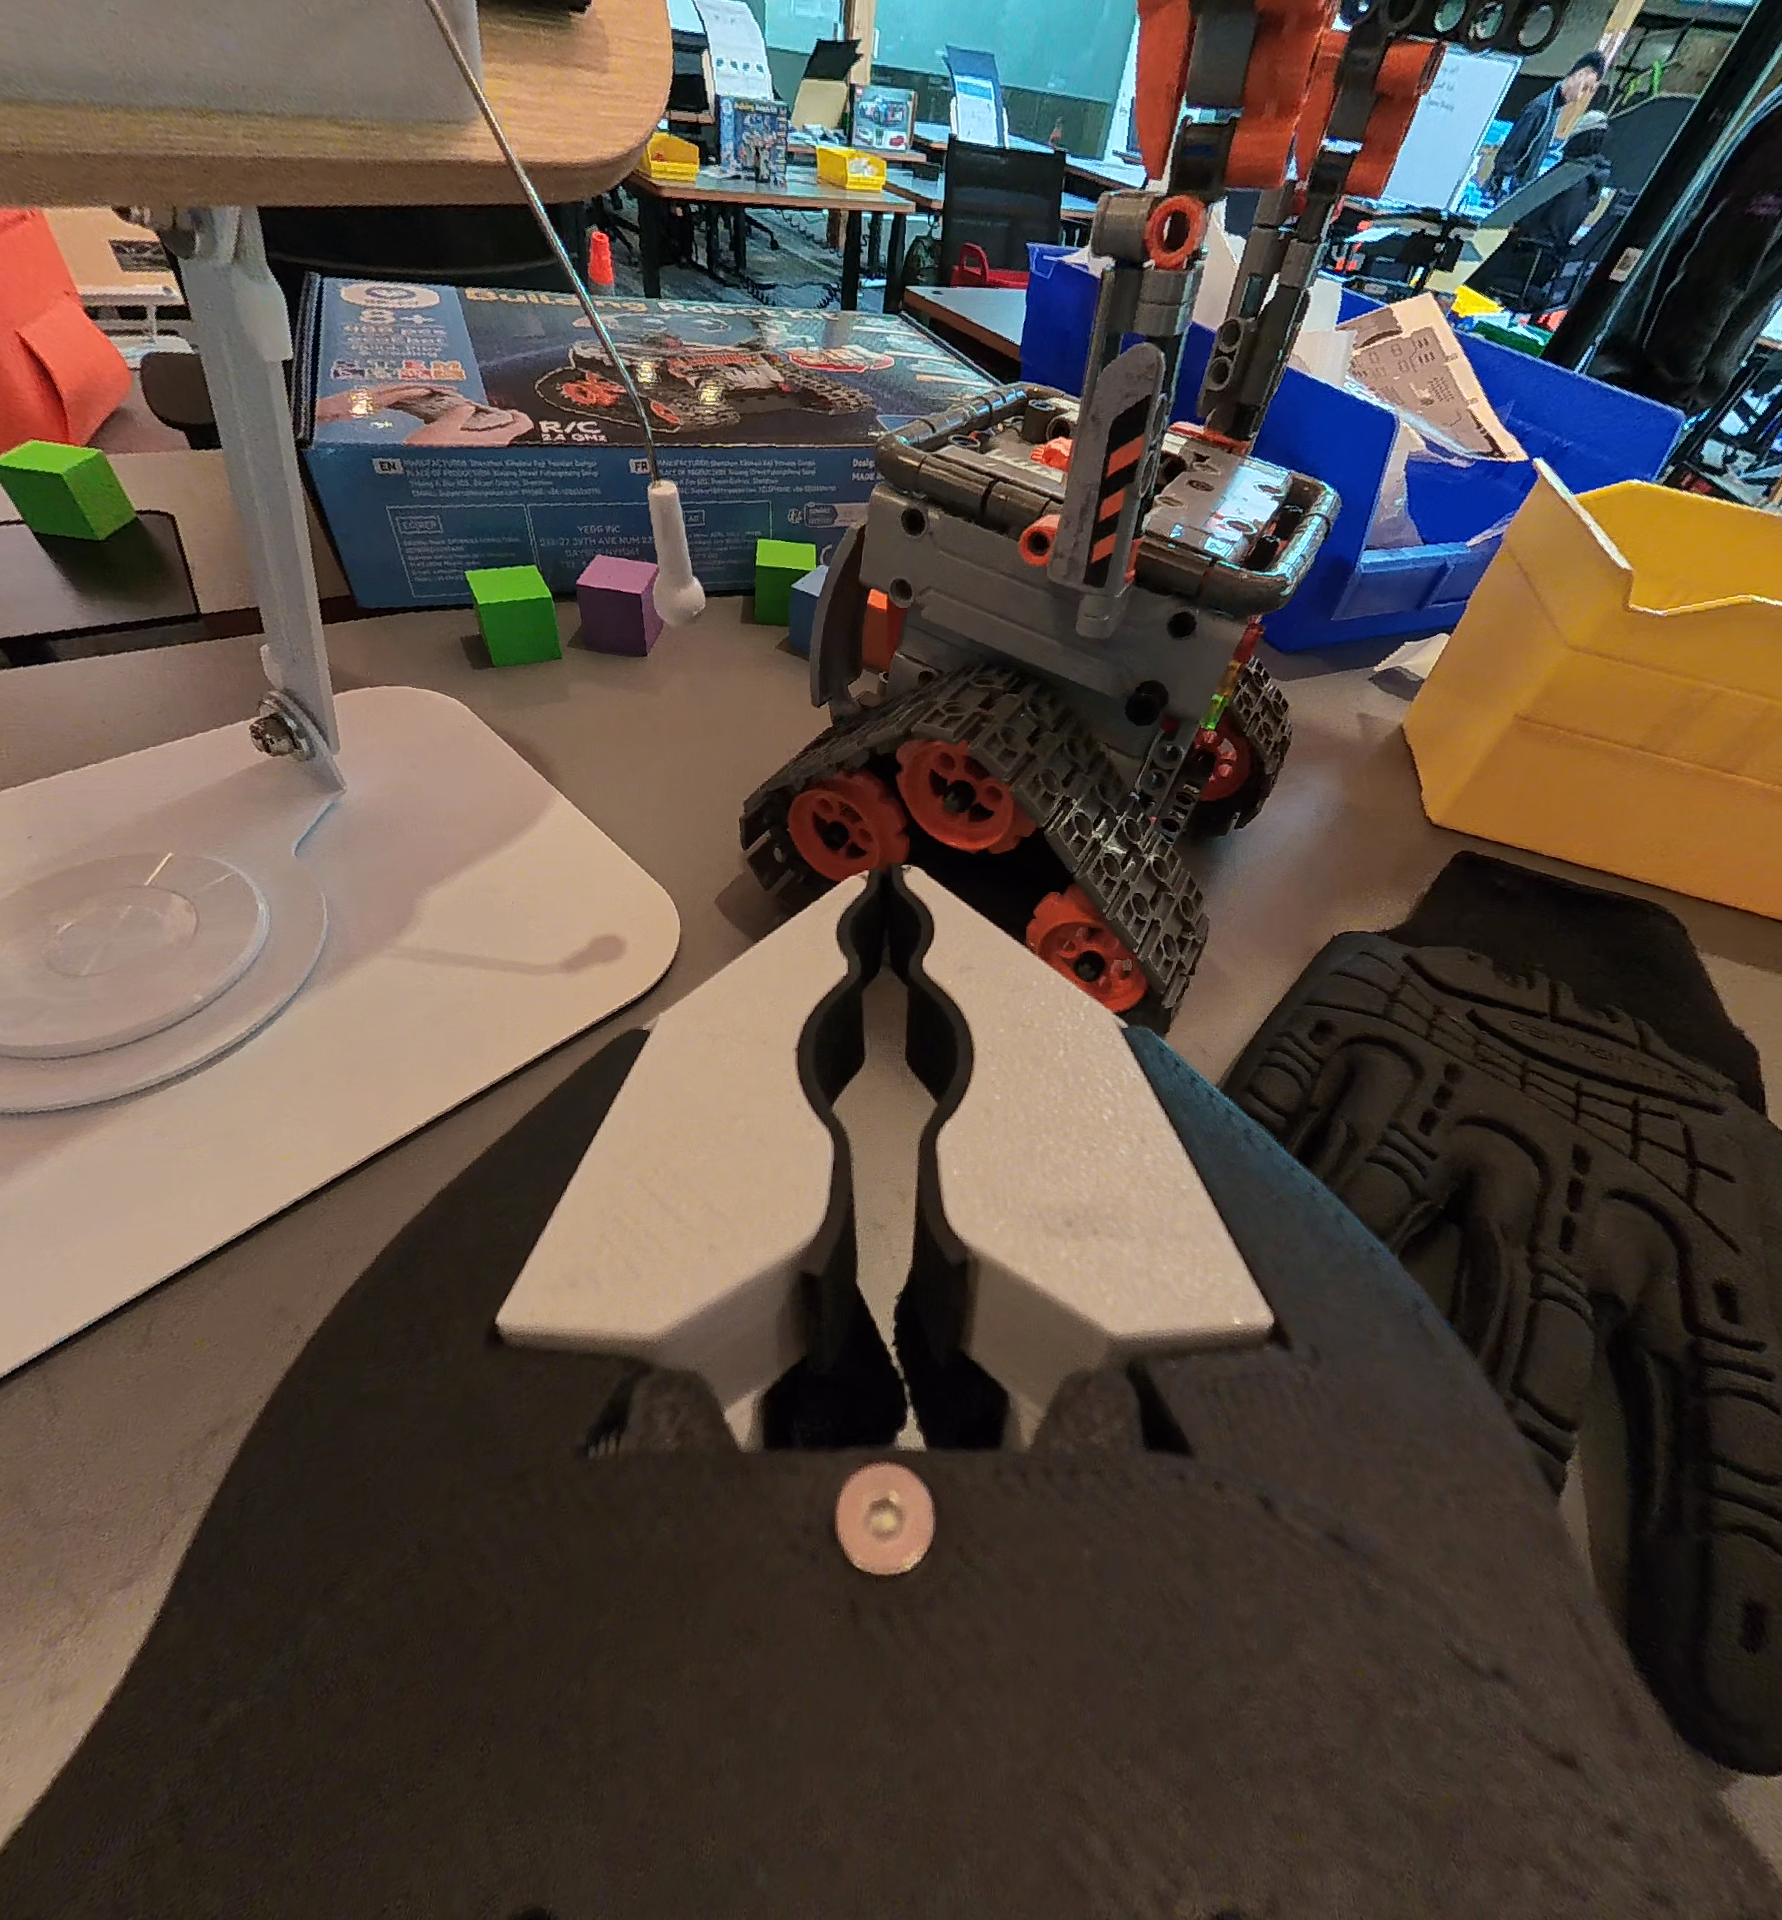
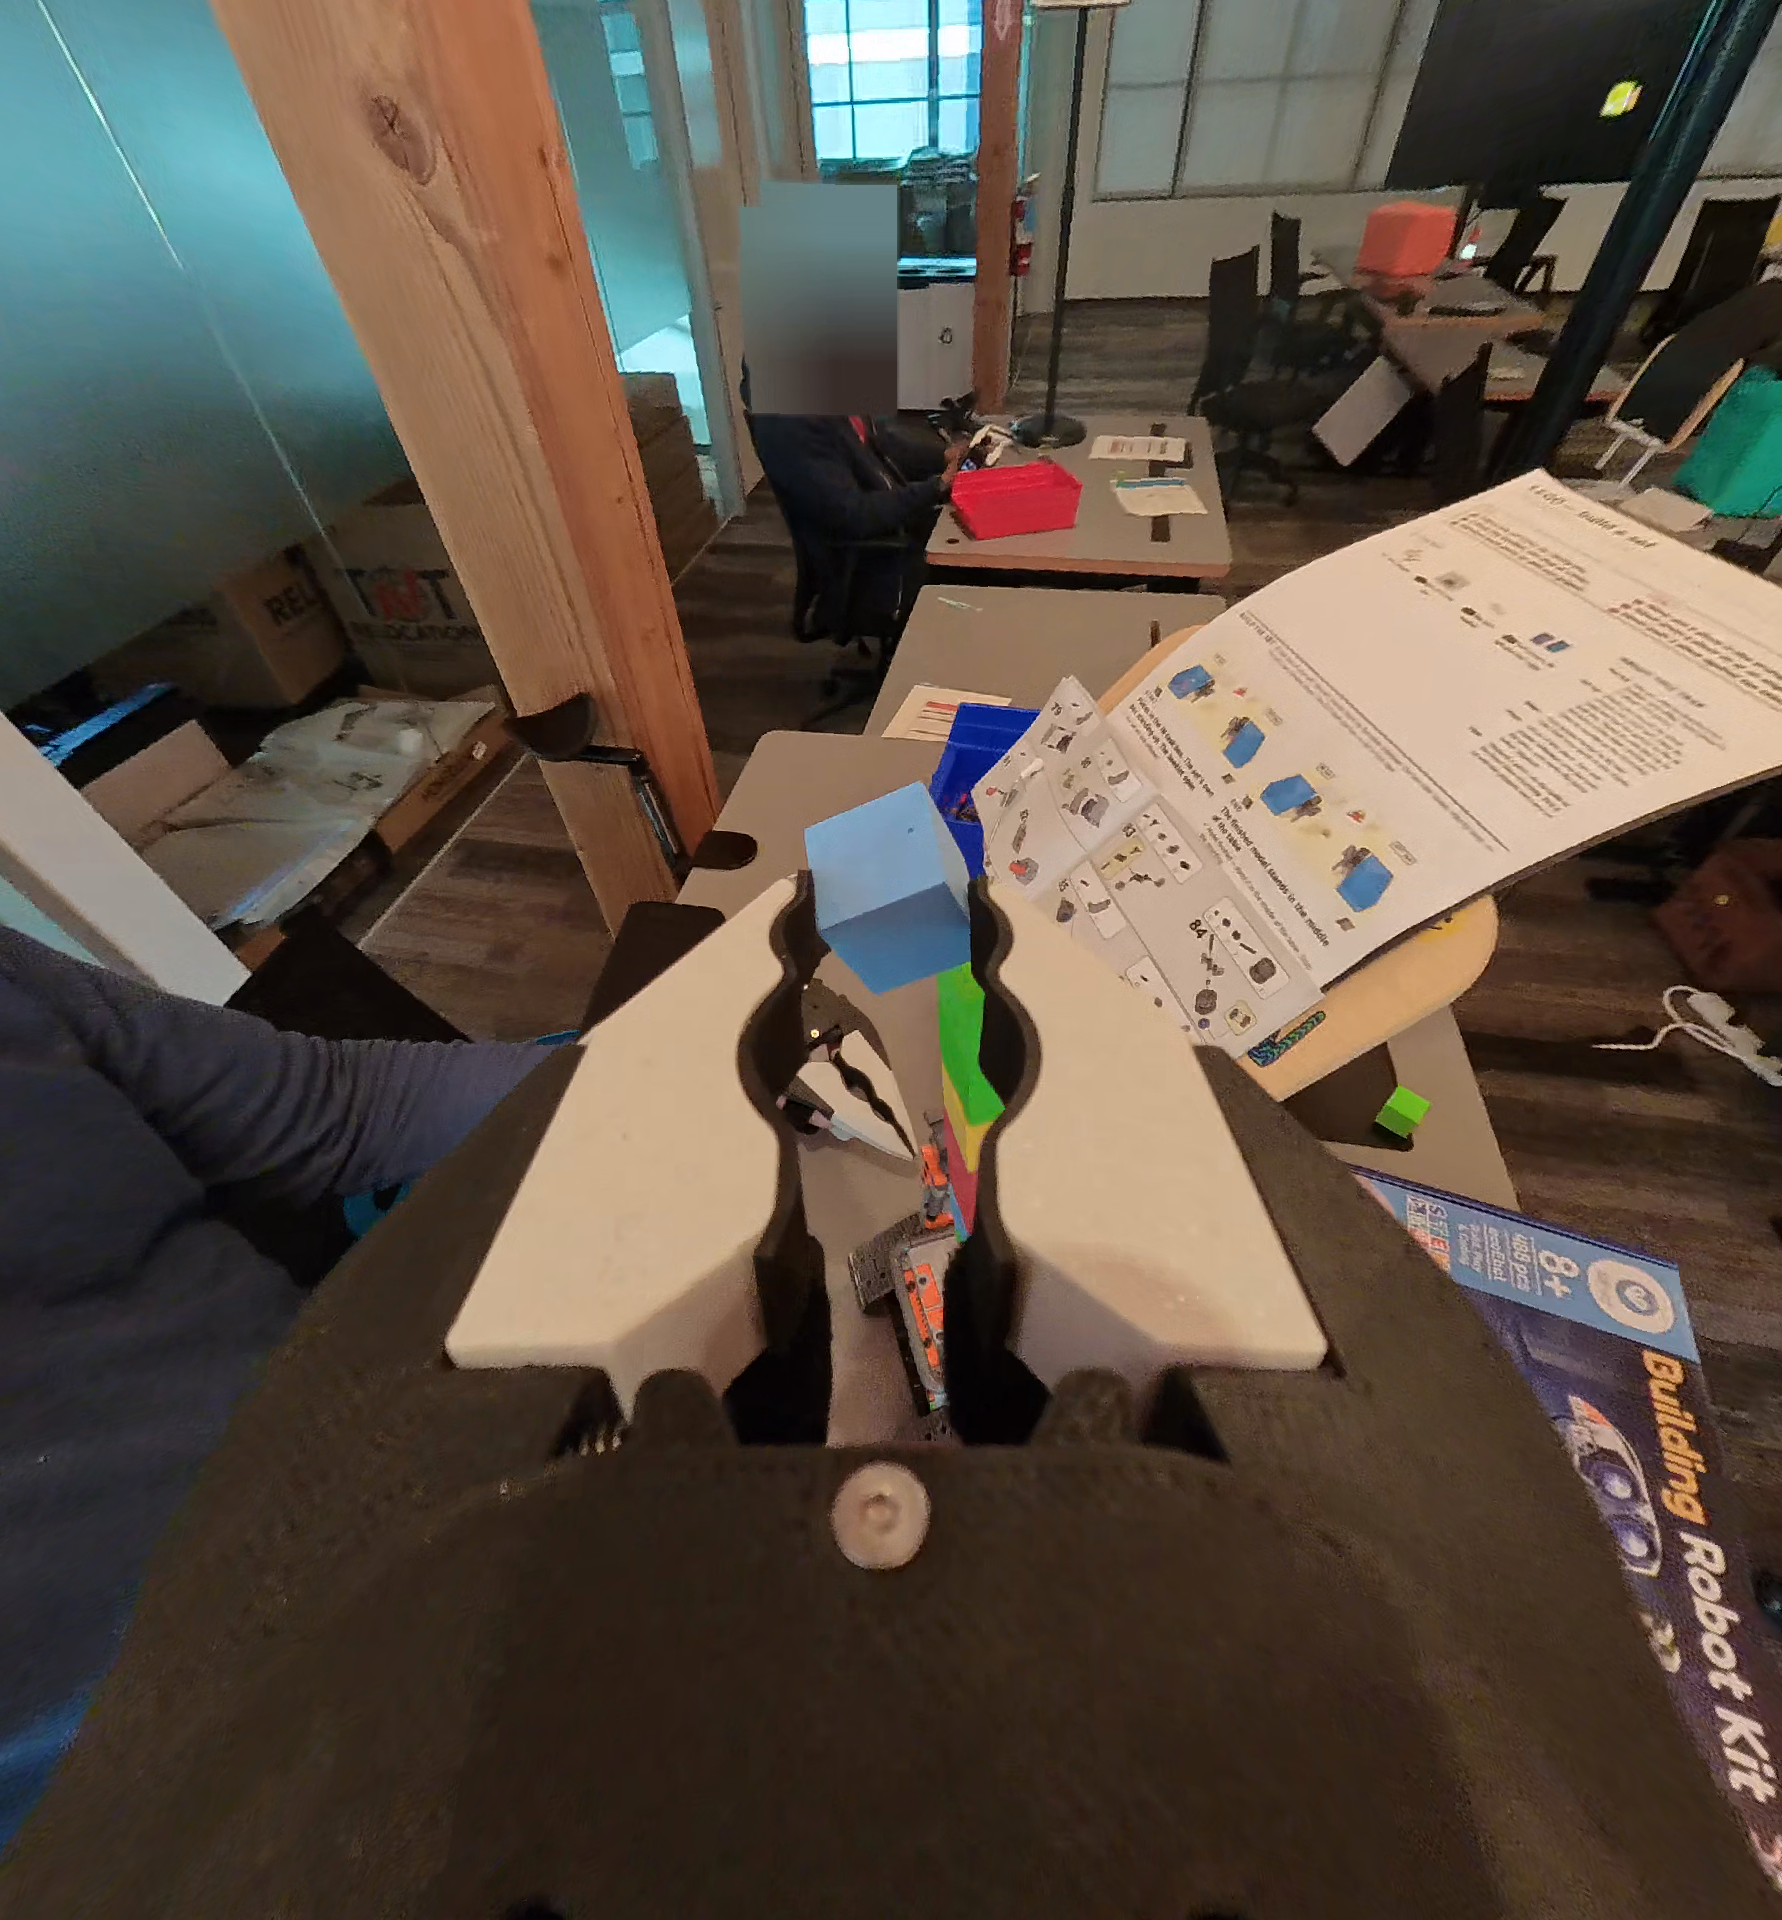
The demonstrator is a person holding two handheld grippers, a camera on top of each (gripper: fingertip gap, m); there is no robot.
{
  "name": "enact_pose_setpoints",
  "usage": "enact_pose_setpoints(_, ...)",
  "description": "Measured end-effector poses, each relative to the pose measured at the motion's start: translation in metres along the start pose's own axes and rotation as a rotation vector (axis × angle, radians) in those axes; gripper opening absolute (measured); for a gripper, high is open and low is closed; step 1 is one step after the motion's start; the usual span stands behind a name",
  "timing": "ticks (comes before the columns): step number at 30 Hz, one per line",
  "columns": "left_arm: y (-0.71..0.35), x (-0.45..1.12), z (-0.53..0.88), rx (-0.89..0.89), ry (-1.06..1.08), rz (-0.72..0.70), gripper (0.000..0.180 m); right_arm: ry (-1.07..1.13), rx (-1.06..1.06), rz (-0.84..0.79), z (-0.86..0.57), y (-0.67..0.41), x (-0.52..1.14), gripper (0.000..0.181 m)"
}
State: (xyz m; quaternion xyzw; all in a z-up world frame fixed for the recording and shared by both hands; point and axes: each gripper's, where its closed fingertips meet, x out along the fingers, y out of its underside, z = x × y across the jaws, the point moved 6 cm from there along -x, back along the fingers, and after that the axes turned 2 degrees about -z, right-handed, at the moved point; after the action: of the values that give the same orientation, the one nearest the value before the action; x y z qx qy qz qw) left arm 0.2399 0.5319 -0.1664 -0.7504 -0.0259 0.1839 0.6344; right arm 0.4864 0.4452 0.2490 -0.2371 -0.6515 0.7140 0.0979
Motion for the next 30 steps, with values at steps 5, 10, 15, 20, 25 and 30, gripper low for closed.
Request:
enact_pose_setpoints(5,0.0,0.0,0.0,-0.002,0.002,-0.001,0.0,-0.056,0.03,0.062,-0.013,-0.002,0.011,0.028)
enact_pose_setpoints(10,0.0,0.0,0.0,-0.003,0.003,0.001,0.0,-0.134,0.056,0.133,-0.019,0.002,0.016,0.029)
enact_pose_setpoints(15,0.0,0.0,0.0,-0.003,0.003,0.002,0.0,-0.165,0.084,0.153,-0.028,0.002,0.02,0.029)
enact_pose_setpoints(20,0.0,0.0,0.0,-0.003,0.004,0.002,0.0,-0.178,0.098,0.17,-0.032,0.002,0.021,0.028)
enact_pose_setpoints(25,0.0,0.0,0.0,-0.003,0.005,0.003,0.0,-0.189,0.112,0.167,-0.036,0.003,0.02,0.029)
enact_pose_setpoints(30,0.0,0.0,0.0,-0.004,0.005,0.004,0.0,-0.209,0.125,0.163,-0.036,0.005,0.02,0.029)
